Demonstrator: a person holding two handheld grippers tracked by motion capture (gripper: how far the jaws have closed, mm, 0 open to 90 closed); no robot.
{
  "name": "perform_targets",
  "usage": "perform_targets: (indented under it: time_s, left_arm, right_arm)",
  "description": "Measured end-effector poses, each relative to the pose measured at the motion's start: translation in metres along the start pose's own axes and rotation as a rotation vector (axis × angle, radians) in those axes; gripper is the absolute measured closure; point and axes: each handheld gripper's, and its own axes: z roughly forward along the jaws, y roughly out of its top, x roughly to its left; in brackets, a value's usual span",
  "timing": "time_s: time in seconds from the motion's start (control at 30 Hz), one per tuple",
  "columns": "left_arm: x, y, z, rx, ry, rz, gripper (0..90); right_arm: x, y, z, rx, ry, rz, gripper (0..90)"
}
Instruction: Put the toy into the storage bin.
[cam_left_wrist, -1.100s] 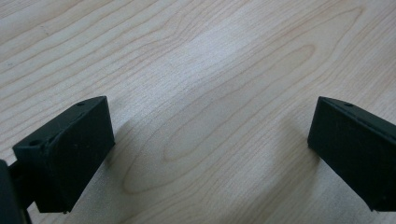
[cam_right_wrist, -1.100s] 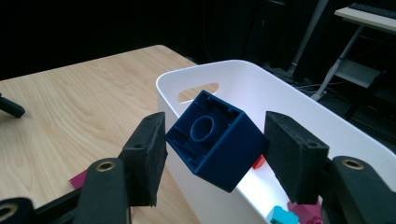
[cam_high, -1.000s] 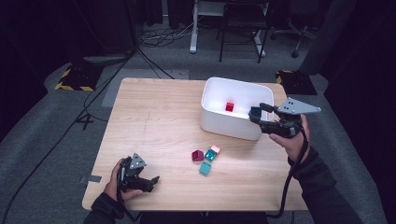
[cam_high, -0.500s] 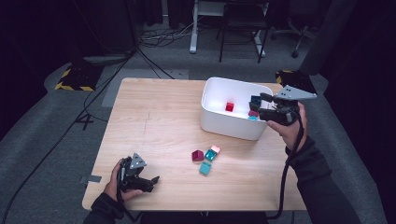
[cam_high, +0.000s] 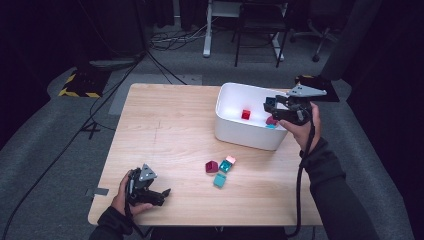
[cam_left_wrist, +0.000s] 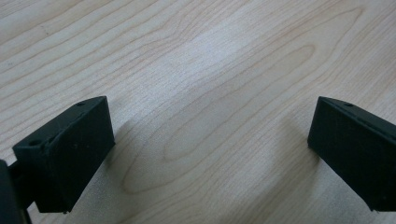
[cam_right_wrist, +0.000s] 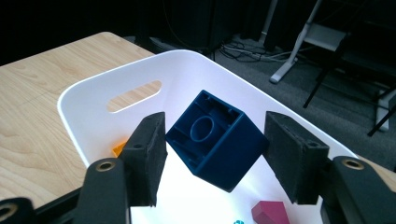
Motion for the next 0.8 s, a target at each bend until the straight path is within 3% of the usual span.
perform_targets:
  time_s: [0.37, 0.6, 0.8]
  left_arm:
    - [0.000, 0.000, 0.000, 0.000, 0.000, 0.000, 0.6]
    - [0.000, 0.000, 0.000, 0.000, 0.000, 0.000, 0.6]
    - [0.000, 0.000, 0.000, 0.001, 0.003, -0.001, 0.6]
  right_arm:
    - [0.002, 0.000, 0.017, 0.046, -0.013, -0.002, 40.8]
    - [0.004, 0.001, 0.016, 0.031, 0.018, 0.000, 38.2]
    - [0.008, 0.003, 0.012, 0.015, -0.006, -0.005, 34.2]
